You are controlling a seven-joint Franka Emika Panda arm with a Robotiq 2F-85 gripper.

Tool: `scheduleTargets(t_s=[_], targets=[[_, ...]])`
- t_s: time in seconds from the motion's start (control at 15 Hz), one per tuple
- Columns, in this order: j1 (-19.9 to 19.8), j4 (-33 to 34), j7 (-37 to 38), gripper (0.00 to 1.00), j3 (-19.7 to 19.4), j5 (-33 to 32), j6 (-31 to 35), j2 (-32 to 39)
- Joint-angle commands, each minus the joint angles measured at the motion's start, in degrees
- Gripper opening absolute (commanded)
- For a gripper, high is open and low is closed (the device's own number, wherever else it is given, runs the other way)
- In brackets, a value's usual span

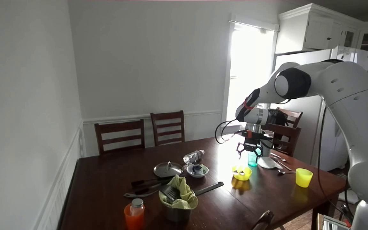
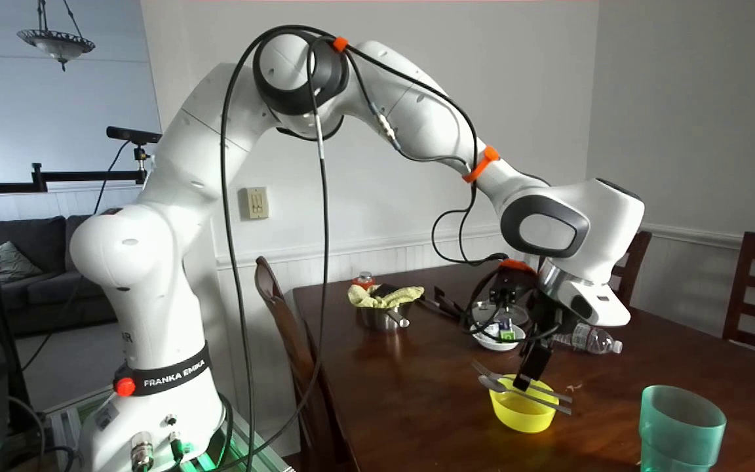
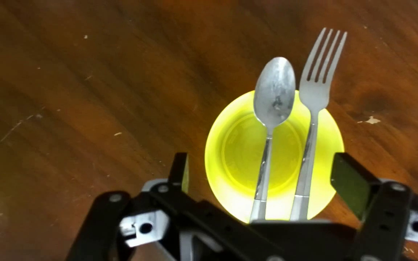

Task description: Put one silver fork and spoon on top of the yellow bowl.

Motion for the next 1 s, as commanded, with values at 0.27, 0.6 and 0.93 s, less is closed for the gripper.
scheduleTargets(t_s=[0.27,0.6,0.93], targets=[[8.91,-16.92,1.40,1.00,-5.18,-11.87,12.64,-14.62],[11.21,-25.44,1.99,1.00,-6.08,-15.45,20.66,-22.05],[10.43,-25.37,0.84,1.00,-5.22,-14.88,21.48,-22.29]])
